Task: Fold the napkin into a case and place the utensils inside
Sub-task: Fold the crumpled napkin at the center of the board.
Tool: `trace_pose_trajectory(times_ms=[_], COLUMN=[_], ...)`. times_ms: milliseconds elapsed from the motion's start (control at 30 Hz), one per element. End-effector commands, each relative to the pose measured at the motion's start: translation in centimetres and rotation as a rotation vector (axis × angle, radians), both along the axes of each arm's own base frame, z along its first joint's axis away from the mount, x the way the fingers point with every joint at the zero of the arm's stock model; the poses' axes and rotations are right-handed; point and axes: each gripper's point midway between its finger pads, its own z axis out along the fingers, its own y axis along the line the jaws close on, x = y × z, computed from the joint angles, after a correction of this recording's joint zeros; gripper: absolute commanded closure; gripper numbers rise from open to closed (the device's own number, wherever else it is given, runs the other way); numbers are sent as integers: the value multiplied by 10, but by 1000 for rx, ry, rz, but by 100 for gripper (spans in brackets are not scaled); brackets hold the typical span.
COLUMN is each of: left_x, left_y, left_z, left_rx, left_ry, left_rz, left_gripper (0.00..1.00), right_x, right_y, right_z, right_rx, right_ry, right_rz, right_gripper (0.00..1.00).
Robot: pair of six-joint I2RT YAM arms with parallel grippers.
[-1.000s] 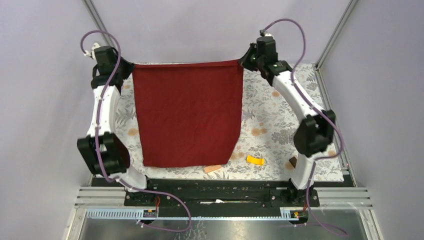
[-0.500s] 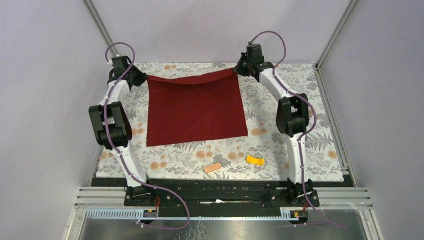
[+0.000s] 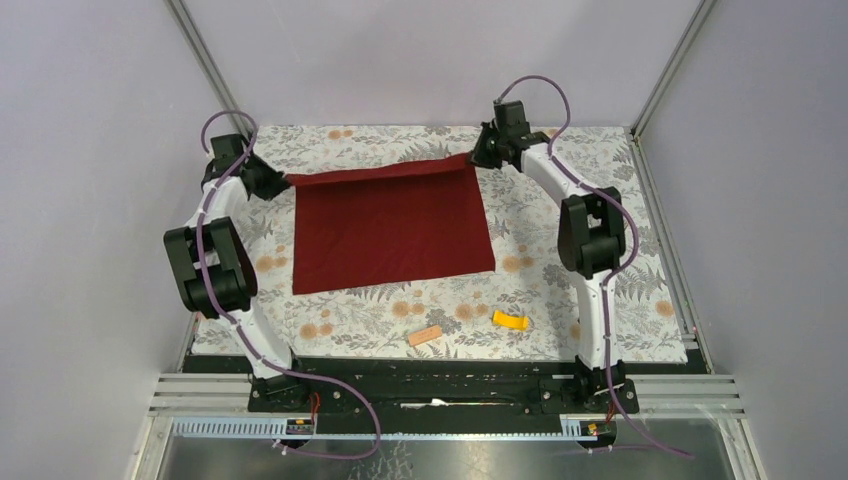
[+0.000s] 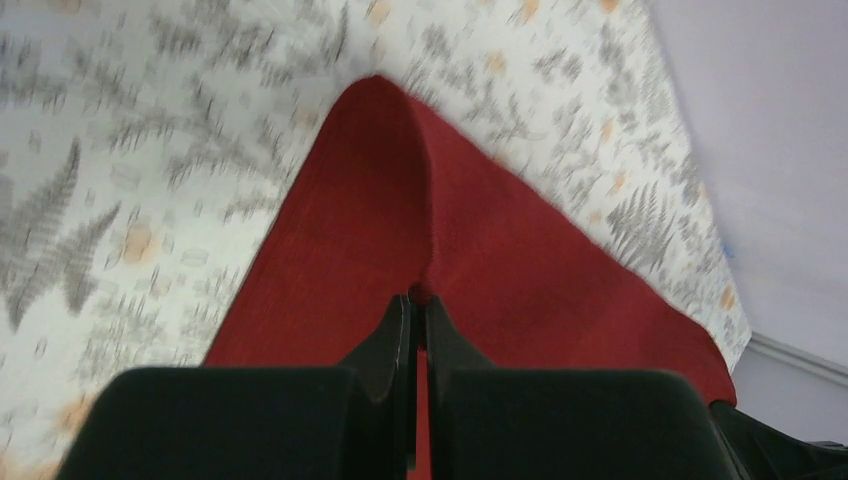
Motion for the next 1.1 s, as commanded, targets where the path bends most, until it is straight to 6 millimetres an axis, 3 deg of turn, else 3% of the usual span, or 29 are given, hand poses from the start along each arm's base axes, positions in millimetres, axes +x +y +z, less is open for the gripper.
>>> trace_pose_trajectory(times_ms=[0, 233, 533, 767, 1067], left_x=[-50, -136, -203, -210, -220], left_y=[-17, -50, -33, -25, -28], left_z=[-4, -50, -79, -76, -86], left_rx=[-30, -16, 138, 162, 132], left_ry=[99, 248, 393, 421, 464], left_rz=[-32, -121, -87, -35, 3], left_gripper=[100, 100, 100, 100, 100], right_x=[-54, -143, -200, -218, -228], right_y=[-14, -13, -23, -34, -32], right_z=[35, -2, -29, -39, -60], right_rx=[-9, -18, -45, -73, -54], right_ry=[48, 199, 272, 282, 326], right_rz=[21, 82, 102, 101, 111], right_gripper=[100, 100, 100, 100, 100])
